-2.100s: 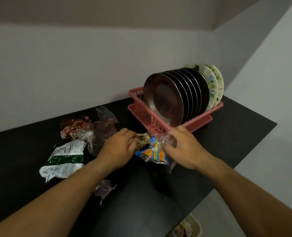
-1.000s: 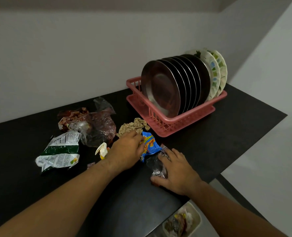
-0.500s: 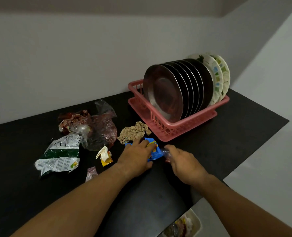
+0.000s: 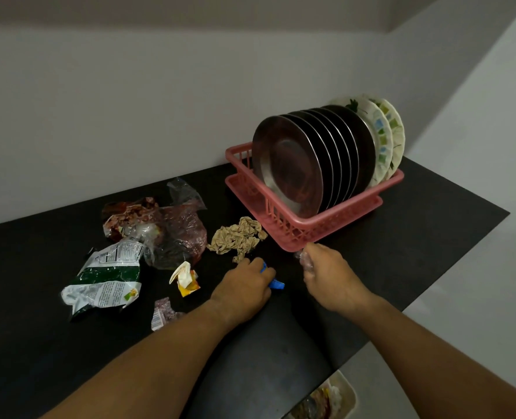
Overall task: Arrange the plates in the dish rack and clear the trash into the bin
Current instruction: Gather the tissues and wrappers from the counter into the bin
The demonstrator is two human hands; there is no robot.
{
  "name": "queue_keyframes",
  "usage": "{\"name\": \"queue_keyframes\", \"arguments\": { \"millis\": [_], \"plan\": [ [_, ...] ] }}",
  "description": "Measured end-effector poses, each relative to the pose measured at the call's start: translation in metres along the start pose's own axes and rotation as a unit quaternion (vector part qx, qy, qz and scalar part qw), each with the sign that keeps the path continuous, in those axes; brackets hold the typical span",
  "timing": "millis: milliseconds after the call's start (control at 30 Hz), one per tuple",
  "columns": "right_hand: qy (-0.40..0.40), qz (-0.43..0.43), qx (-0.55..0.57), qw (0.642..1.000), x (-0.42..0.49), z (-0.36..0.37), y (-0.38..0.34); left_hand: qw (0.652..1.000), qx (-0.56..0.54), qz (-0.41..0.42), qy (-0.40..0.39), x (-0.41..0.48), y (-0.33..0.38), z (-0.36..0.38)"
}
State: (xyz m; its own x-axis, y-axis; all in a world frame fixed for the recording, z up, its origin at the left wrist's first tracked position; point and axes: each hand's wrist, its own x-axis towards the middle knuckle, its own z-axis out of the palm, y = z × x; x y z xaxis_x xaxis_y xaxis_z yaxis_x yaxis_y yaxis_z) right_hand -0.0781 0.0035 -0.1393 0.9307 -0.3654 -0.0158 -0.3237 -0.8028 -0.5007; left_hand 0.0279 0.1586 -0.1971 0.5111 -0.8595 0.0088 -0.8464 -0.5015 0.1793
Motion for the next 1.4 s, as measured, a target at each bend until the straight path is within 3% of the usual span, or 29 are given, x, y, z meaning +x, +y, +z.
{"name": "queue_keyframes", "arguments": {
  "millis": [167,400,533,667,867,967,1167,1400],
  "plan": [
    [-0.057,0.016,0.071,0.996,0.001,-0.005,-0.002,0.999,-0.026,-0.001,0.022,-0.01,-0.009,-0.015],
    [-0.027,0.019,0.093,0.995,0.004,0.005,-0.007,0.992,-0.083,-0.056,0.075,-0.006,-0.022,-0.053],
    [0.004,0.026,0.083,0.996,0.007,0.005,-0.013,0.996,-0.04,-0.071,0.043,0.0,-0.033,-0.067],
    [0.042,0.04,0.034,0.998,0.008,0.006,-0.021,0.988,-0.063,-0.124,0.062,0.001,-0.036,-0.072],
    [-0.009,0.048,0.005,0.999,0.03,0.022,-0.037,0.976,-0.049,-0.187,0.102,-0.011,-0.041,-0.068],
    [-0.048,0.012,-0.029,0.998,0.047,0.032,-0.047,0.974,-0.053,-0.193,0.107,-0.016,-0.051,-0.068],
    [-0.072,-0.127,-0.123,0.982,0.083,0.055,-0.071,0.958,-0.087,-0.199,0.189,-0.028,-0.06,-0.074],
    [-0.093,-0.04,-0.19,0.977,0.082,0.088,-0.067,0.954,-0.114,-0.209,0.18,-0.035,-0.068,-0.071]
  ]
}}
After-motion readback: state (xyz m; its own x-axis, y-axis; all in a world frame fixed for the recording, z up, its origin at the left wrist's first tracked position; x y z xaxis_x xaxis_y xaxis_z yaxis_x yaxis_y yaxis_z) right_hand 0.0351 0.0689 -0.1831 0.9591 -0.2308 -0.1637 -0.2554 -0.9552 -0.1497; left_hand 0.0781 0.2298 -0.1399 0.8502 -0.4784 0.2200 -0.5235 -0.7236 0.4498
